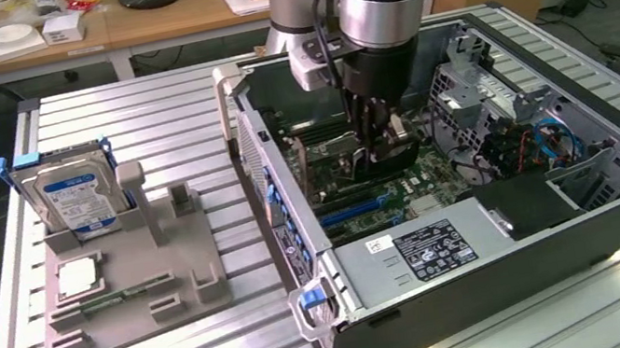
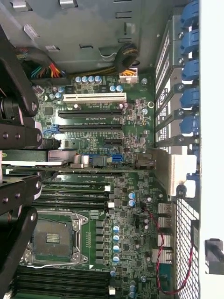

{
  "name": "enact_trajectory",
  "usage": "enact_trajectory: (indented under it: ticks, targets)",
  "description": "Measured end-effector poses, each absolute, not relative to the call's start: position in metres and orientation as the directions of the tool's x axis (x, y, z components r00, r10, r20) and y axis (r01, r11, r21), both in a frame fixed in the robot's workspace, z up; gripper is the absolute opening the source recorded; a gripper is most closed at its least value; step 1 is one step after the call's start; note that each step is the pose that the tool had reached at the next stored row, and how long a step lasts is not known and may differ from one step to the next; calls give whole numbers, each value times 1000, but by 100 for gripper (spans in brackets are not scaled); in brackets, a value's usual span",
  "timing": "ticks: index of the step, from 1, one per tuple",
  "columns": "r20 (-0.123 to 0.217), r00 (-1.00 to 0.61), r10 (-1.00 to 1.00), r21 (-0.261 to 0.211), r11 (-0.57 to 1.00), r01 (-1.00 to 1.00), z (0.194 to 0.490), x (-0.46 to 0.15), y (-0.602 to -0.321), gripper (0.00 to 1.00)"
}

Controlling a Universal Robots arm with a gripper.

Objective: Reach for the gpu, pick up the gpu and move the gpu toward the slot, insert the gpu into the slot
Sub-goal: 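Insert the gpu into the slot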

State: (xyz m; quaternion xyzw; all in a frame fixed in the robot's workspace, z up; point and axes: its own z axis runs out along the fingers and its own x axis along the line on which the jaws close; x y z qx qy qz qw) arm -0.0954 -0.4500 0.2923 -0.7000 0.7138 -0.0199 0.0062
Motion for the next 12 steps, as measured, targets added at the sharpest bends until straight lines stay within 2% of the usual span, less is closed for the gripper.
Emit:
enact_trajectory:
  ticks: [12]
  targets:
    - [19, -20, -1000, -37, 19, -999, 288, -100, -452, 26]
